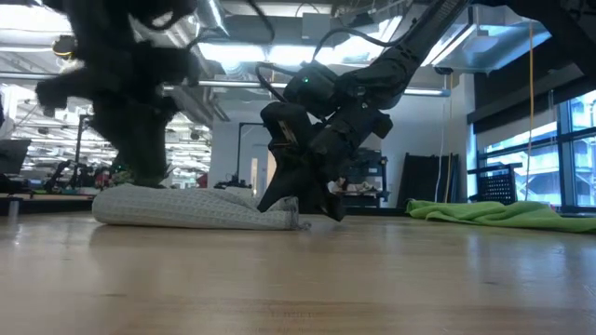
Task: Roll microfiber towels into tight, uniform cylinder then place into a basket
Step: Roll the gray towel
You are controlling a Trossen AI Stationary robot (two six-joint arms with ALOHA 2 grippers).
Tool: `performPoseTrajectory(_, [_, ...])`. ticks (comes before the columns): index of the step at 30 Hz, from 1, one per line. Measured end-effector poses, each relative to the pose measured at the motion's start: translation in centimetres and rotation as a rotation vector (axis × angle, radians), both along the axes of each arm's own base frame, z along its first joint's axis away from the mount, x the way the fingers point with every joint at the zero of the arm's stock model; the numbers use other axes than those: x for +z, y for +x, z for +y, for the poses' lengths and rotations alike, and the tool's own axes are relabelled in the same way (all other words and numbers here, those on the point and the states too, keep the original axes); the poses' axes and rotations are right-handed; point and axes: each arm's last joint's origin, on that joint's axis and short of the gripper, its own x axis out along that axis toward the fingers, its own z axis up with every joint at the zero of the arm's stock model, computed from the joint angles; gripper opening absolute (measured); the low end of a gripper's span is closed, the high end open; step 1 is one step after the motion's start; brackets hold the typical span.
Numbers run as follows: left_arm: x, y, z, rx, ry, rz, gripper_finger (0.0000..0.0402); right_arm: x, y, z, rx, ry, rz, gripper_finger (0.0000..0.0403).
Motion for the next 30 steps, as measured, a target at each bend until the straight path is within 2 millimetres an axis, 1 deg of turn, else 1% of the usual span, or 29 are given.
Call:
performPoseTrajectory(7, [-3.7,-1.3,0.6,0.038,-0.025,-0.068,0.0107,0.0,0.0,0.0,0.002,-0.004,-0.006,0.0064])
performPoseTrajectory(14, [-5.9,-2.8,1.0,0.075,-0.047,-0.110,0.0107,0.0,0.0,0.0,0.002,-0.004,-0.007,0.0064])
performPoseTrajectory(18, [-6.4,-3.2,1.1,0.092,-0.054,-0.121,0.0107,0.1,0.2,-0.1,0.024,0.018,-0.032,0.0065])
performPoseTrajectory(26, [-6.5,-3.1,1.0,0.081,-0.068,-0.145,0.0107,0.2,0.3,-0.1,0.023,0.054,-0.050,0.0065])
performPoseTrajectory(30, [-6.5,-3.1,1.0,0.079,-0.070,-0.144,0.0107,0.2,0.3,-0.1,0.008,0.073,-0.042,0.0080])
